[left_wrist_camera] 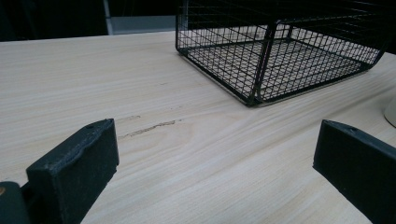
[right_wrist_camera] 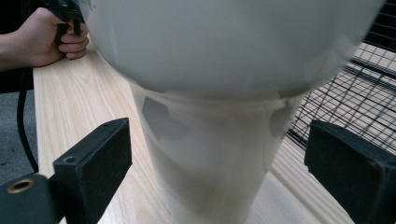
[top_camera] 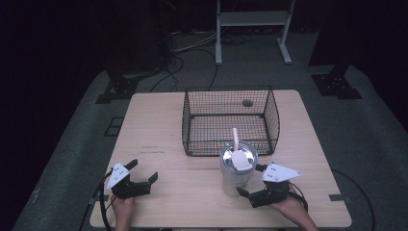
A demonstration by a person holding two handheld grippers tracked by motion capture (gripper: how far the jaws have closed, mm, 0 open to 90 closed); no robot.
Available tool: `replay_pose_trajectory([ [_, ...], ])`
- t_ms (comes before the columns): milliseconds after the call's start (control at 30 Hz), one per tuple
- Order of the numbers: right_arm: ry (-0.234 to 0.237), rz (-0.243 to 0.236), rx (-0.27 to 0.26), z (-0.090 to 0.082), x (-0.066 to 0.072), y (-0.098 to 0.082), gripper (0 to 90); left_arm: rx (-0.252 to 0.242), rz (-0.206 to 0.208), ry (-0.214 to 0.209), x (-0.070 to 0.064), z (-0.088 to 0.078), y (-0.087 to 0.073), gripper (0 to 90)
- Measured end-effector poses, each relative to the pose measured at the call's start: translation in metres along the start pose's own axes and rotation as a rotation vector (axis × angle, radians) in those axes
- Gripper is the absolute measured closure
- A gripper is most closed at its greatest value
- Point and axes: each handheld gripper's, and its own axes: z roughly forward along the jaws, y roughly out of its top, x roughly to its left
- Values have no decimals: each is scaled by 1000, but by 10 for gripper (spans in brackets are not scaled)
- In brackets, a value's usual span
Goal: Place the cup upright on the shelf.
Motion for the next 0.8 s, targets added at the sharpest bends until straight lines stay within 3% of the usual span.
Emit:
replay_pose_trajectory([
  [333,-10,-20,-22,14,1,2,69,-1,2,-1,0,0,0,0],
  [800,-12,-4,-60,27,4,6,70,-1,0,-2,0,0,0,0],
])
